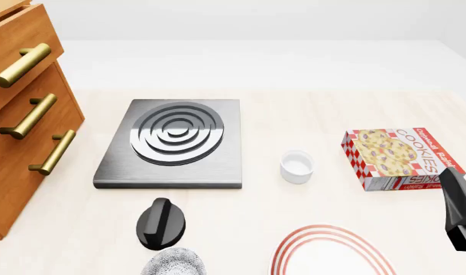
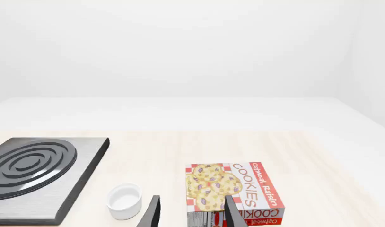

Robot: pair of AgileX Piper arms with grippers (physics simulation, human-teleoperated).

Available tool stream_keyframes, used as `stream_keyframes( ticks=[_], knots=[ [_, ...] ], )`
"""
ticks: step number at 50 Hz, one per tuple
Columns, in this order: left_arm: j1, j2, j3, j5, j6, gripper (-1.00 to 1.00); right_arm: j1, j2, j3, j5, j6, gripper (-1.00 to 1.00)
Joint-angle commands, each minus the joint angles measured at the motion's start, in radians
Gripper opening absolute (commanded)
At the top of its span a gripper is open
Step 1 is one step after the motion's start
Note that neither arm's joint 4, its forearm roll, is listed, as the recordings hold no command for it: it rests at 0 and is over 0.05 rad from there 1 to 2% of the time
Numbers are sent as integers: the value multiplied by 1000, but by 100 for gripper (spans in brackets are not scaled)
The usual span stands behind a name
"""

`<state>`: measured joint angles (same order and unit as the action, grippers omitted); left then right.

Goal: Pick the akita bowl on the wooden cabinet and place it on the plate.

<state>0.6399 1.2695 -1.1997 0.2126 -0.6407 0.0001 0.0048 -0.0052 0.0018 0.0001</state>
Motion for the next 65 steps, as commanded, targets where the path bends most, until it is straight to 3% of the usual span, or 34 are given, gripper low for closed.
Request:
stream_keyframes(
  ticks=[1, 65],
  knots=[
    [-11, 19, 6, -14, 4, 100, 0, 0, 0, 0, 0, 100],
    [-39, 73, 1, -43, 17, 100, 0, 0, 0, 0, 0, 100]
  ],
)
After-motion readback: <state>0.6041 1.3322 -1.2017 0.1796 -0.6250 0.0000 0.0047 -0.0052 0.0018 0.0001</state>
